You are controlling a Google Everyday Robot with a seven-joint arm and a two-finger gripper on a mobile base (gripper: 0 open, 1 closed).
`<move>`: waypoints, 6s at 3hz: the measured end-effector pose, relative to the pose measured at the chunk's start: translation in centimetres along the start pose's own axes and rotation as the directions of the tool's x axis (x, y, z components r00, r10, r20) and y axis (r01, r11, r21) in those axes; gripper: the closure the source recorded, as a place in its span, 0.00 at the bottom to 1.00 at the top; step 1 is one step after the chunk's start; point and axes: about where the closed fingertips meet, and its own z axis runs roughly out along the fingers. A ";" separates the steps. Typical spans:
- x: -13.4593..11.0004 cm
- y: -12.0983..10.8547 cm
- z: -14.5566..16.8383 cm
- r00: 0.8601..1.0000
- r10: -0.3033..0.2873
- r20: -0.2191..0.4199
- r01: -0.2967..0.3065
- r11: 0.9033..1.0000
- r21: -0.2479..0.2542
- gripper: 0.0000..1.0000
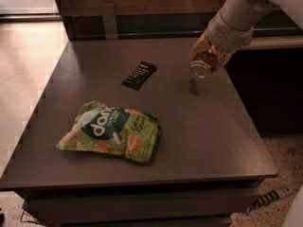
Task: Place orange can upright
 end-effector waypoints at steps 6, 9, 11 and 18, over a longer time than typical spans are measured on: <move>-1.7 3.0 -9.8 0.698 -0.458 0.550 0.703 0.586 -0.403 1.00; -2.1 4.0 -8.3 0.562 -0.491 0.666 0.815 0.466 -0.343 1.00; -1.8 5.2 -6.0 0.398 -0.454 0.797 0.909 0.311 -0.277 1.00; 2.9 4.2 3.4 0.218 -0.393 0.893 0.966 0.219 -0.139 1.00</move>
Offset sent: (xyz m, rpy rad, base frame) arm -0.0110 -0.0175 0.1242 -0.0147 -0.5768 0.3026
